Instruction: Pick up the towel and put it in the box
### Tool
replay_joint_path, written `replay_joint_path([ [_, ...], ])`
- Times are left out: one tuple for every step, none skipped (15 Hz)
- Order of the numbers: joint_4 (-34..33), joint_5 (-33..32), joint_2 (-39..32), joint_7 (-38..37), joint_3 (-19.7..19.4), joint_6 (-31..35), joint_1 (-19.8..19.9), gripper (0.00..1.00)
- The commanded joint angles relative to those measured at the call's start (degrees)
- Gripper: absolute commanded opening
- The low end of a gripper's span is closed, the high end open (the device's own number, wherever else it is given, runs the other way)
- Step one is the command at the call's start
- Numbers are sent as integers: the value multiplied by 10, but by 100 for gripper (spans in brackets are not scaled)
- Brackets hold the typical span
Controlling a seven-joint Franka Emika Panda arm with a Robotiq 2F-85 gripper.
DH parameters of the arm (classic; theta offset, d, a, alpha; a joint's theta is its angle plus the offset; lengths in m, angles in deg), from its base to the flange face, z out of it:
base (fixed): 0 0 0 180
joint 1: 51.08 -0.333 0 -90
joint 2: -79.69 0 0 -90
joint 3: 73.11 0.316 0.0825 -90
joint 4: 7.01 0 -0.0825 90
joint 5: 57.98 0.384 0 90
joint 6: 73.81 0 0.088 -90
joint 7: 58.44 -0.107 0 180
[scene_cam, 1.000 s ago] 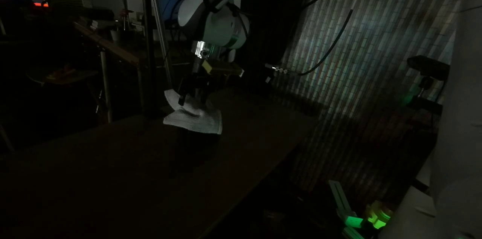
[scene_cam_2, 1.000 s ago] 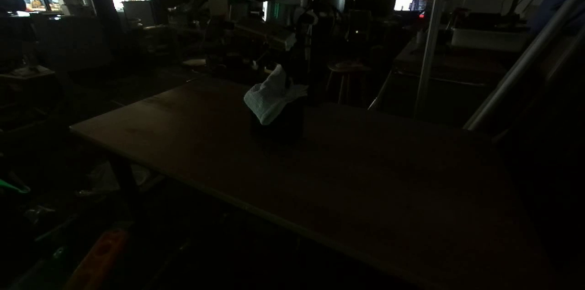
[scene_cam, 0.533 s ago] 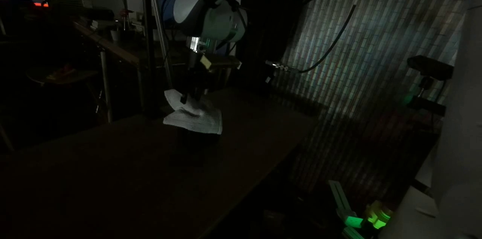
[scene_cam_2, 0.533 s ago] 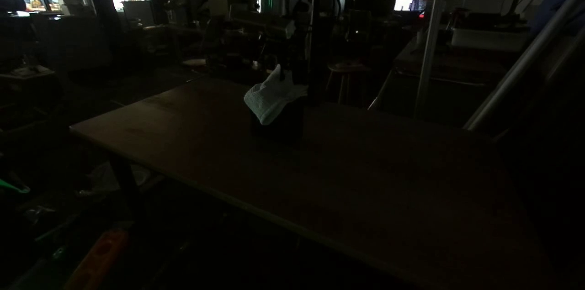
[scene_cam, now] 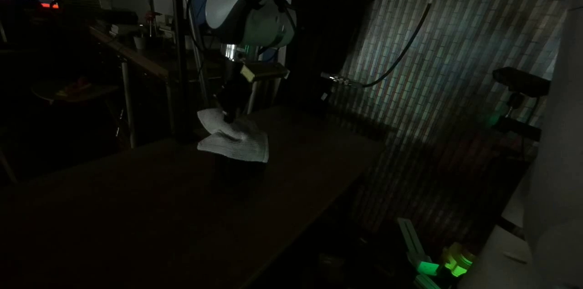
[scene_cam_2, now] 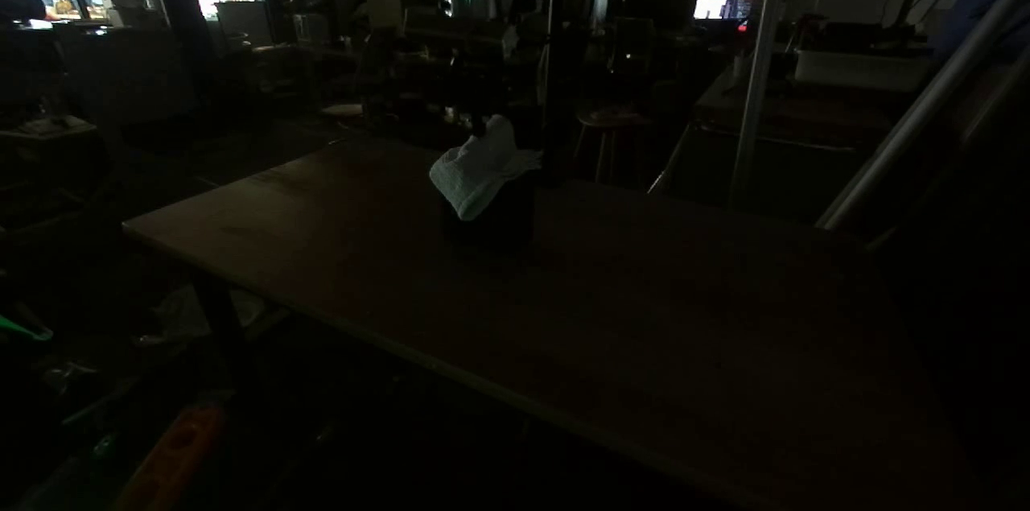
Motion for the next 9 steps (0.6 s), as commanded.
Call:
replay_joint_path([
  [-3, -8, 8, 5, 2, -11, -8, 9],
  [0, -8, 8, 6, 2, -13, -9, 11],
  [2, -8, 9, 6, 2, -15, -10, 11],
  [4, -9, 10, 6, 1, -18, -10, 12],
  [6, -10, 11, 6, 1, -20, -11, 12],
  [8, -15, 13, 5, -1, -25, -11, 12],
  [10, -22, 15, 3, -3, -31, -12, 12],
  [11, -30, 16, 4, -5, -37, -12, 11],
  [11, -40, 17, 4, -7, -44, -12, 11],
])
